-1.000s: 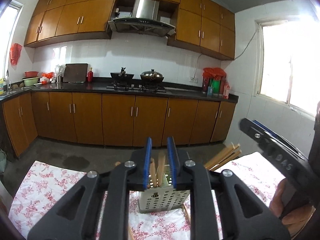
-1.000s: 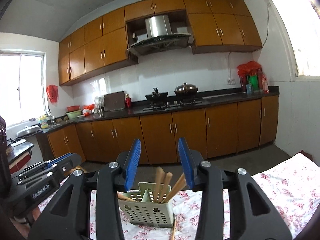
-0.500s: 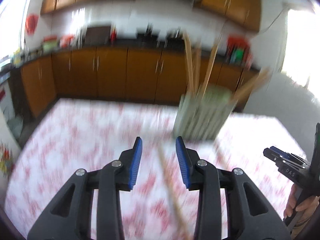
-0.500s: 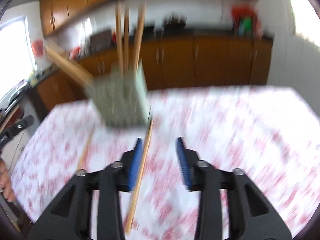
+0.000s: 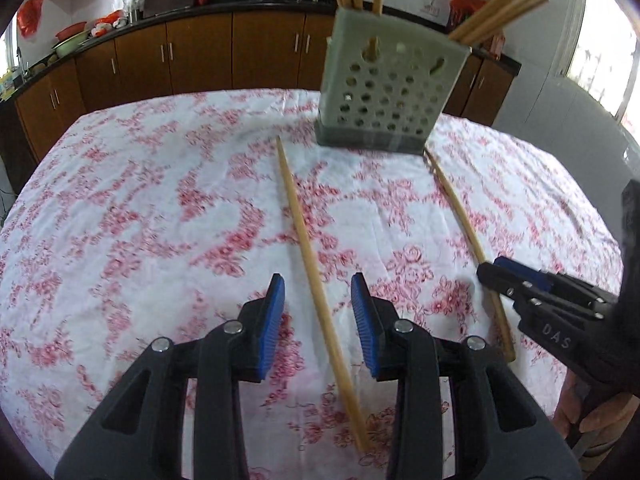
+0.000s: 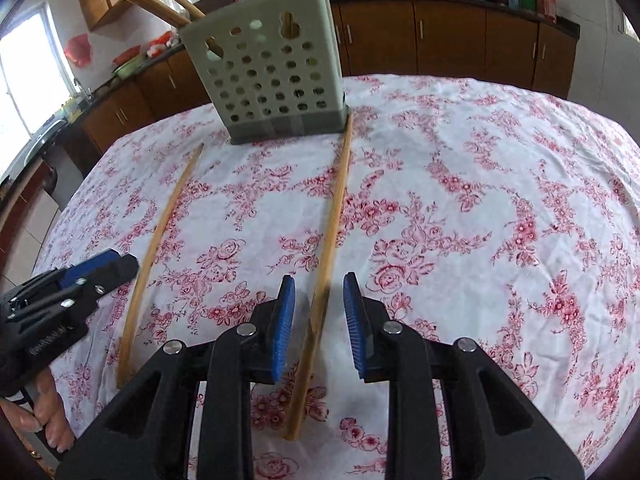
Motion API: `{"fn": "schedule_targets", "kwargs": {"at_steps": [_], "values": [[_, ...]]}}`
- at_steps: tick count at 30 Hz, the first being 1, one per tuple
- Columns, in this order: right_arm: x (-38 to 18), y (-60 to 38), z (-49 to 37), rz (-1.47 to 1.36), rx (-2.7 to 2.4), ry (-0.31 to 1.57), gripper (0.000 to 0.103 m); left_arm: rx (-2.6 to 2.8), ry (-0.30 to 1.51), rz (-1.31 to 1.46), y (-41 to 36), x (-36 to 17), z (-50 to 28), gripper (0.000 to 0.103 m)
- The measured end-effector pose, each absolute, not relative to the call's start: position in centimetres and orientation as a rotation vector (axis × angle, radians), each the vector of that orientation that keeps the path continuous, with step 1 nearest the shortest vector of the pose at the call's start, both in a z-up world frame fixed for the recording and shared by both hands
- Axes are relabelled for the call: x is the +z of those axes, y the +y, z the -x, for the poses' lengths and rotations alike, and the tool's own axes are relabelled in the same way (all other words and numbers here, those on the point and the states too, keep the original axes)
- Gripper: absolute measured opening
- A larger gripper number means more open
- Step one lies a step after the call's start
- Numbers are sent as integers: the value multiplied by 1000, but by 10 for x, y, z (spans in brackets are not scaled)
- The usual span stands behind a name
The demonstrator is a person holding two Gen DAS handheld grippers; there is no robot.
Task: Organize utensils
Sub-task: 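Return to the cloth and grasp another chopstick with each gripper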
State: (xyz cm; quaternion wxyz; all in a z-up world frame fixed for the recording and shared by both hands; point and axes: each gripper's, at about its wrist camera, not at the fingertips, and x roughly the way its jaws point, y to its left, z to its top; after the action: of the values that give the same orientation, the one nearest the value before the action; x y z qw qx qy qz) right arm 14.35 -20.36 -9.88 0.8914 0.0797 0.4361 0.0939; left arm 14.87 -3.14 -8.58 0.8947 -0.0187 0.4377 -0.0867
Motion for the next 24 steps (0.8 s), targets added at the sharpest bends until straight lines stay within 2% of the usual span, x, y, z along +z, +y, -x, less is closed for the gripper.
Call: {"fn": "schedule_targets", "kwargs": {"at_steps": [2,4,7,16,24], "values": [[-98,-202,-143,-140,182,898,20,-170,930,23,-36,-91,-152,31],[-98,-203,-141,-118,163,891,11,-137,927,-9,-38,-95,-152,20],[-98,-210,-141,-118,147,886,8,-125,931,-16,-35,-96,-157,10],[-100,-247,-164,-133,27,873,8,-50,928,-26,4,-94,-200,9],[-102,-251,-189,-109,15,877,8,-48,906,-29,13,-95,-222,12]]}}
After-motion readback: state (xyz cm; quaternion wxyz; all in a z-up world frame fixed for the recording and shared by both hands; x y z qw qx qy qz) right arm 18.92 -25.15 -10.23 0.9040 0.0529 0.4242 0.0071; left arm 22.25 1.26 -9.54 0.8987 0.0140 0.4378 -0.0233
